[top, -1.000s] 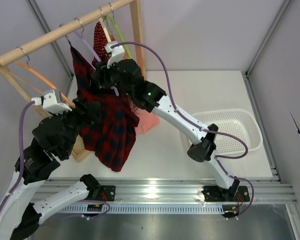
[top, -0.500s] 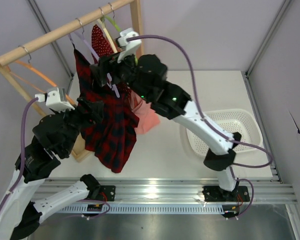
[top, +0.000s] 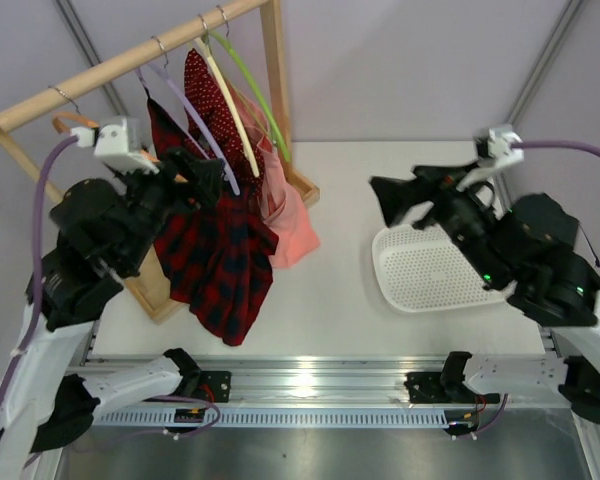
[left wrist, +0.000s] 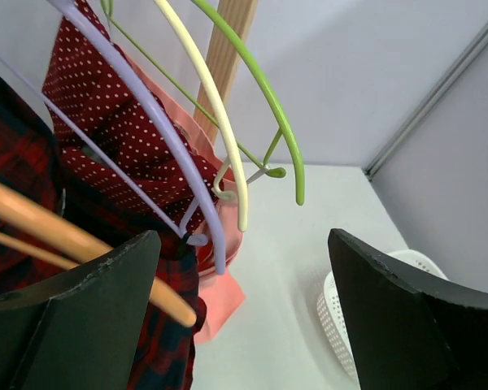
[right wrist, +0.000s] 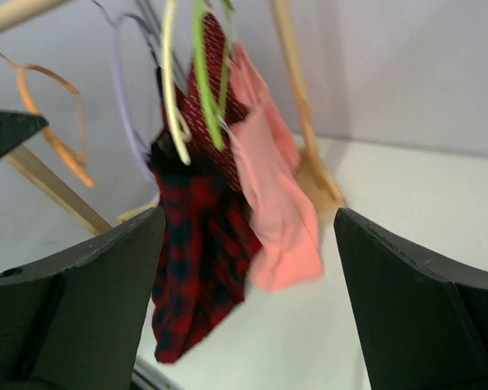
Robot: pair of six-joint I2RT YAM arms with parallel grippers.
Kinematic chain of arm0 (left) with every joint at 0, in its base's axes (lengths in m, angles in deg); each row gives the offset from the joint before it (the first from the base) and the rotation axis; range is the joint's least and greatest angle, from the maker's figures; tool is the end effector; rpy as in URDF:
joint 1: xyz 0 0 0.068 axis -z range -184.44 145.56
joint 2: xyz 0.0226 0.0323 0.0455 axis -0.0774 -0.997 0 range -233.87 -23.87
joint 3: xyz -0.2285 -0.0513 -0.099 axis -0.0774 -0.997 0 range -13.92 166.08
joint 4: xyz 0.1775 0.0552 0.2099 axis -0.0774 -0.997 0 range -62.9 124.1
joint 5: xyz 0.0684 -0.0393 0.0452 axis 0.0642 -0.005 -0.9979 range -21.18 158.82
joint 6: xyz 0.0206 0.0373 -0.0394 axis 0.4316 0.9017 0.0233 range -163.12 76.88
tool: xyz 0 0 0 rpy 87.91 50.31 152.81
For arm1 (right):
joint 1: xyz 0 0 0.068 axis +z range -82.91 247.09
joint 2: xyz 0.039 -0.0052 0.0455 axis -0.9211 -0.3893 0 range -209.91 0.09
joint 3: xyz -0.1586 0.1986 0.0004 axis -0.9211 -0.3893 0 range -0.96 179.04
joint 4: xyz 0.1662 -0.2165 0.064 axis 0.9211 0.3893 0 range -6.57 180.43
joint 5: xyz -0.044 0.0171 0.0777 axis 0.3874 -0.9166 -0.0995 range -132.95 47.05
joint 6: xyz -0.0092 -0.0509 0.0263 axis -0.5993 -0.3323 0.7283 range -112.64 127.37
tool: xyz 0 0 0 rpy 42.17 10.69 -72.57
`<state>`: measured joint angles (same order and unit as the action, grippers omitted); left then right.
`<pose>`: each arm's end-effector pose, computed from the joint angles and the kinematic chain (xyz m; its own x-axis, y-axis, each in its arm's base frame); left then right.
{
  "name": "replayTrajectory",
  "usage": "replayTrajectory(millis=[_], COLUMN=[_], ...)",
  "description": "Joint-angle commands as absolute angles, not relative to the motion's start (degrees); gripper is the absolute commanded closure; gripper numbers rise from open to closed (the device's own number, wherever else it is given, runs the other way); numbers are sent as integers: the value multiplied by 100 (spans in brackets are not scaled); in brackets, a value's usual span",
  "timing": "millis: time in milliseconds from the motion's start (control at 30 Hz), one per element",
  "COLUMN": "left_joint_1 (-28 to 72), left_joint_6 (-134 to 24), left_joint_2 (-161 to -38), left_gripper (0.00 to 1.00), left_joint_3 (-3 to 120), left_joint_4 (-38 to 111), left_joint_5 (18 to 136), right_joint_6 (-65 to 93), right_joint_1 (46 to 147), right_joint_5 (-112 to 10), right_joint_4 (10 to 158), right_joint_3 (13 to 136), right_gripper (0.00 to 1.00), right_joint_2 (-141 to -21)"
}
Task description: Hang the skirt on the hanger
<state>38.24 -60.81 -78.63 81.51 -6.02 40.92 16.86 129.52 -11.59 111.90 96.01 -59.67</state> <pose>0.1246 -0.0885 0.5329 -0.0707 -0.3001 -0.9513 0.2452 0.9192 -0.3082 0.1024 0.1495 0.5496 -0.0163 0.2732 -0.9618 -0.5233 0.8173 0.2410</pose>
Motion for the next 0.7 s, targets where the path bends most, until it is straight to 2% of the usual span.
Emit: replayTrajectory(millis=[0, 133, 333, 433, 600, 667], left_joint_1=[3836, 3976, 4574, 4785, 5048, 5346], left_joint_6=[-6113, -6044, -5718, -5665, -5946, -6017], left_joint_2=[-8459, -8565, -8522, -8276, -7836, -7862], left_gripper=[10, 10, 8, 6, 7, 8], left_joint_3=[8354, 8381, 8978, 8953, 8418, 8075], left_joint_4=[-827, -538, -720, -897, -1203, -1275], left_joint_5=[4071, 4052, 3788, 3998, 5139, 5133], right_joint_6=[2300, 2652, 3127, 3522, 4240, 4427], right_joint_1=[12888, 12888, 12888, 12888, 12905, 12914], right_joint_5=[-481, -121, 451, 714, 811, 847], right_joint_4=[11611, 12444, 13615, 13503, 13159, 13212], right_joint_3=[8730, 7913, 7253, 6708, 5953, 5820], right_gripper=[8, 5, 1, 1, 1, 1], right_joint_2=[-5038, -4001, -3516, -3147, -2567, -2592])
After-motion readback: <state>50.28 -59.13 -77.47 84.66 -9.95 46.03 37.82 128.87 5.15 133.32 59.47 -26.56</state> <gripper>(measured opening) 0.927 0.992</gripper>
